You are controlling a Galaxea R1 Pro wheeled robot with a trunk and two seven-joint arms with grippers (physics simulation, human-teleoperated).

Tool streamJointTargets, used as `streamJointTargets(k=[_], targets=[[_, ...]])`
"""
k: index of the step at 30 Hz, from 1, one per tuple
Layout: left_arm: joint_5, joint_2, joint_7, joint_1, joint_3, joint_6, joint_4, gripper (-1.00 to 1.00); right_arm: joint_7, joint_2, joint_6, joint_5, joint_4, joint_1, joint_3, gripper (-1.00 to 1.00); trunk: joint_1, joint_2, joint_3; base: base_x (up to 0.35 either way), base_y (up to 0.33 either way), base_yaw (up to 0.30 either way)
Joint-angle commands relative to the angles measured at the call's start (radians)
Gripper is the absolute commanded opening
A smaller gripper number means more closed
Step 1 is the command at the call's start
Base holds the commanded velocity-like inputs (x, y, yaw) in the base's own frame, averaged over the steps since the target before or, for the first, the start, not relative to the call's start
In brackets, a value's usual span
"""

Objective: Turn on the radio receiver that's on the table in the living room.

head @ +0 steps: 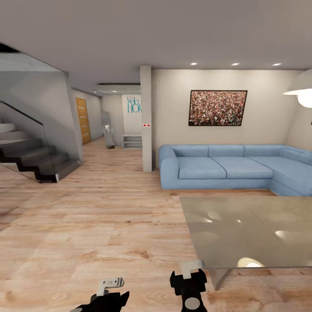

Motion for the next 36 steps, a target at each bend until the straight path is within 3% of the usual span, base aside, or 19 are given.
streamJointTargets(k=[1, 9, 15, 19, 27, 36], targets=[[0.0, 0.0, 0.0, 0.0, 0.0, 0.0, 0.0, 1.0, 0.0, 0.0, 0.0, 0.0, 0.0, 0.0, 0.0, 1.0, 0.0, 0.0, 0.001, 0.0, 0.0, -0.295], [0.0, -0.001, -0.006, 0.0, -0.006, 0.001, 0.008, 1.0, 0.001, 0.0, 0.0, 0.0, 0.0, 0.0, 0.0, 1.0, 0.0, 0.0, 0.008, 0.0, 0.0, -0.295], [0.003, -0.005, -0.008, 0.0, -0.086, 0.0, 0.074, 1.0, 0.001, 0.001, 0.0, 0.0, 0.0, 0.0, 0.005, 1.0, 0.0, 0.0, 0.014, 0.0, 0.0, -0.291], [0.003, -0.005, -0.008, 0.0, -0.103, 0.0, 0.086, 1.0, 0.001, 0.001, 0.0, 0.0, 0.0, 0.0, 0.006, 1.0, 0.0, 0.0, 0.018, 0.0, 0.0, -0.286], [0.004, -0.003, -0.006, 0.0, -0.105, 0.002, 0.06, 1.0, 0.002, 0.001, 0.0, 0.0, 0.0, -0.001, 0.002, 1.0, 0.0, 0.0, 0.026, 0.0, 0.0, -0.284], [0.003, -0.004, -0.004, 0.0, -0.053, 0.0, 0.06, 1.0, 0.003, 0.001, 0.0, -0.003, 0.0, 0.0, 0.005, 1.0, 0.0, 0.0, 0.035, 0.005, -0.091, -0.281]])
